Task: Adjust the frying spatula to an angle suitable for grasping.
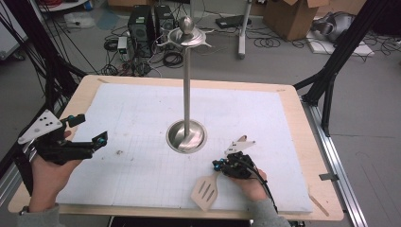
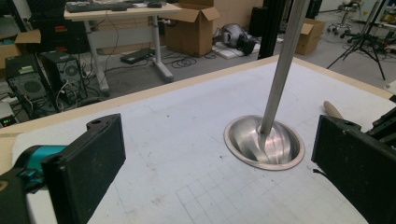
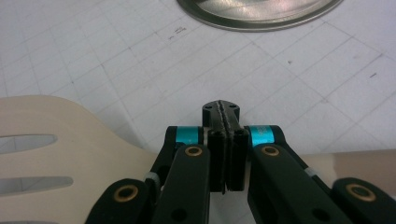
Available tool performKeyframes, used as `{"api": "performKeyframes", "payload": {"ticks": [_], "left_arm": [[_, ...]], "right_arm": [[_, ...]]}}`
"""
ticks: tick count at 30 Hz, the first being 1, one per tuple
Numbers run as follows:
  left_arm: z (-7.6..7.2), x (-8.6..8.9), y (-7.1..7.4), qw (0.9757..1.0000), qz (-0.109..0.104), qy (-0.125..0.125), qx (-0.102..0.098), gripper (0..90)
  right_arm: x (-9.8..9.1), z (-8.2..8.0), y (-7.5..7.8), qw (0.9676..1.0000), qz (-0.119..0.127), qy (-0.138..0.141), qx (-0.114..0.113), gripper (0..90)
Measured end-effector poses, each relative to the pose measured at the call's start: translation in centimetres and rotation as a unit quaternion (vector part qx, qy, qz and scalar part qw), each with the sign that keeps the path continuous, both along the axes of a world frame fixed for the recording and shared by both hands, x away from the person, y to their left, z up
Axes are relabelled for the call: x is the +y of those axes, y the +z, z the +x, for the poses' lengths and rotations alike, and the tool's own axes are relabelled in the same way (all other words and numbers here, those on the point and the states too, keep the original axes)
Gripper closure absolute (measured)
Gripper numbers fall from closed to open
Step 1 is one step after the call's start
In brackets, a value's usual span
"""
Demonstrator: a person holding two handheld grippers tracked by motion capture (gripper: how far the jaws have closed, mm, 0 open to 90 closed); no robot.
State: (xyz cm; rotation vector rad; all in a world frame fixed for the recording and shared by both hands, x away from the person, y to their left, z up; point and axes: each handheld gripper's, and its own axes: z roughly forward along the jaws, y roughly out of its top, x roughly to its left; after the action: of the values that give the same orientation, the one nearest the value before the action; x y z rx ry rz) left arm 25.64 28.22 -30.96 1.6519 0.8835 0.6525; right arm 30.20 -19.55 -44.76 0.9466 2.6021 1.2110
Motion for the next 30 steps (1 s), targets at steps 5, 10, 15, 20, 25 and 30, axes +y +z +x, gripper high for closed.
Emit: {"api": "performKeyframes", "payload": {"ticks": [5, 10, 15, 20, 25, 30], "left_arm": [[0.0, 0.1, 0.0, 1.0000, -0.001, 0.000, 0.000, 3.3], [-0.1, 0.2, 0.1, 1.0000, -0.002, 0.000, -0.001, 3.3], [0.0, 0.2, 0.0, 1.0000, -0.002, 0.002, 0.000, 3.3], [0.1, 0.2, -0.1, 1.0000, 0.001, 0.000, 0.001, 3.3], [0.1, 0.1, -0.1, 1.0000, -0.001, 0.000, 0.002, 3.3], [0.1, 0.0, -0.2, 1.0000, -0.001, 0.000, 0.003, 3.3]], "right_arm": [[-0.4, -0.1, 0.0, 1.0000, 0.001, 0.003, 0.006, 90.0], [-1.1, -0.3, -0.1, 0.9999, 0.010, 0.008, 0.010, 90.0], [-1.5, -0.5, -0.1, 0.9998, 0.013, 0.012, 0.012, 90.0], [-1.9, -0.7, -0.1, 0.9997, 0.017, 0.014, 0.014, 90.0], [-2.2, -0.9, -0.2, 0.9996, 0.019, 0.015, 0.012, 90.0], [-2.8, -1.3, -0.2, 0.9995, 0.024, 0.014, 0.015, 90.0]]}}
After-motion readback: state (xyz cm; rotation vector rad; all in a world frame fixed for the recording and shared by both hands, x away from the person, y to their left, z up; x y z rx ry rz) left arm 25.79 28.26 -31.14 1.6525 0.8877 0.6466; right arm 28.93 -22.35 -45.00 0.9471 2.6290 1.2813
